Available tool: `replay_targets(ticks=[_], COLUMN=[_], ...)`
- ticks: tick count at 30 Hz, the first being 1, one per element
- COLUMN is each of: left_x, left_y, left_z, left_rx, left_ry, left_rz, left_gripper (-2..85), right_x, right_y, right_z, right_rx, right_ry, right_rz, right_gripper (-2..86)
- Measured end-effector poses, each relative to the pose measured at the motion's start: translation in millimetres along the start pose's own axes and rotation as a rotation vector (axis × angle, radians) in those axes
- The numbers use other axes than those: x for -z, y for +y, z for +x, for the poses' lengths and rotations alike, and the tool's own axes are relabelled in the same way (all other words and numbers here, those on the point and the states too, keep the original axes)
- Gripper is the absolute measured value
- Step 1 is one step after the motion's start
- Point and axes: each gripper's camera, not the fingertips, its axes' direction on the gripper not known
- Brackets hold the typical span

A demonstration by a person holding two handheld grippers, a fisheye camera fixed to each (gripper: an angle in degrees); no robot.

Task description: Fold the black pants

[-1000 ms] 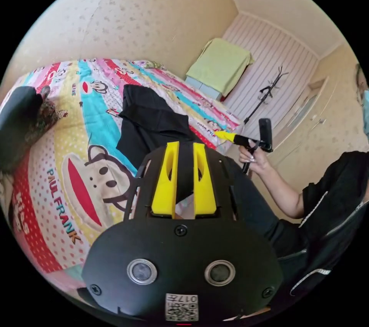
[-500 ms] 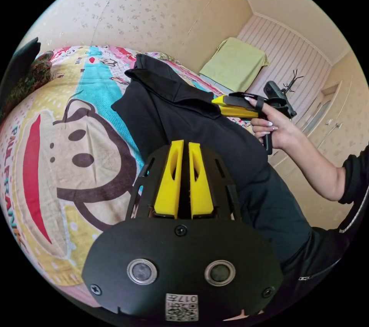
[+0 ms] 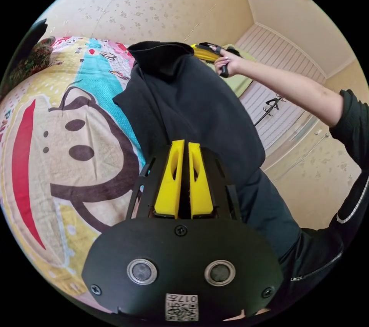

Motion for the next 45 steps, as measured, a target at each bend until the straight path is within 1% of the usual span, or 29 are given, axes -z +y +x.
replay_targets(ticks=[1,3,4,6,8,10,12,15,19,20,22,24,25,26,27,28,29,30,32,33,35,36,37,38,39,40,43,45], left_x=[1,2,2,3,4,4,5,7,8,8,9,9,9,10,10,10,11,12,17,19,34,40,52,63,68,72,61,52], left_y=[1,2,3,4,5,5,6,7,8,8,8,9,9,9,9,9,8,8,5,4,4,5,9,12,14,16,20,24], left_z=[-3,-6,-7,-8,-11,-14,-16,-16,-15,-14,-13,-11,-10,-8,-6,-4,-2,-1,5,9,36,44,57,64,65,66,66,70], left_rx=[0.010,0.017,0.016,0.016,0.022,0.031,0.037,0.037,0.040,0.041,0.043,0.046,0.048,0.044,0.041,0.036,0.031,0.035,0.064,0.067,0.023,0.005,-0.008,0.015,0.036,0.070,0.143,0.185], left_ry=[0.015,0.025,0.023,0.024,0.036,0.054,0.065,0.064,0.064,0.065,0.065,0.066,0.065,0.059,0.055,0.056,0.079,0.091,0.115,0.106,0.021,-0.020,-0.102,-0.153,-0.159,-0.127,0.020,-0.014], left_rz=[0.001,0.003,0.003,0.004,0.002,0.000,0.000,0.000,0.000,0.001,0.001,0.001,0.001,0.002,0.003,0.003,0.004,0.001,-0.017,-0.027,-0.026,-0.015,0.025,0.064,0.072,0.055,-0.040,-0.067], left_gripper=[1.9,1.6,1.4,1.3,1.1,1.0,0.9,0.7,0.6,0.6,0.8,1.0,1.2,1.5,1.8,2.4,3.4,3.9,5.4,5.9,6.6,6.7,6.9,9.0,10.0,10.6,11.0,10.6], right_x=[3,17,21,39,48,52,61,79,99,97,85,59,51,36,25,24,29,34,40,43,44,44,44,44,44,44,43,41], right_y=[4,38,48,92,107,103,95,95,123,141,176,237,253,282,310,327,357,374,386,396,399,394,392,390,391,392,397,398], right_z=[14,68,79,116,131,131,114,88,51,35,12,-6,-10,-16,-21,-23,-22,-15,-3,4,11,13,13,15,17,17,11,9], right_rx=[-0.062,-0.278,-0.322,-0.469,-0.457,-0.364,-0.229,-0.092,0.085,0.149,0.215,0.234,0.251,0.302,0.418,0.507,0.622,0.607,0.531,0.536,0.516,0.495,0.490,0.474,0.455,0.448,0.448,0.434], right_ry=[-0.021,-0.146,-0.174,-0.209,-0.239,-0.280,-0.274,-0.296,-0.351,-0.350,-0.314,-0.253,-0.236,-0.144,0.052,0.164,0.266,0.239,0.146,0.095,0.033,0.002,-0.011,-0.043,-0.074,-0.086,-0.093,-0.122], right_rz=[0.035,0.236,0.289,0.478,0.510,0.450,0.367,0.307,0.270,0.215,0.071,-0.096,-0.137,-0.229,-0.271,-0.230,-0.085,0.011,0.087,0.142,0.155,0.112,0.094,0.075,0.075,0.078,0.075,0.070], right_gripper=[5.9,6.4,6.4,6.8,7.3,8.8,12.2,15.8,15.2,14.5,13.5,12.7,12.5,11.7,10.6,7.9,2.7,1.9,1.1,0.8,0.6,0.4,0.4,0.3,0.3,0.3,0.2,0.2])
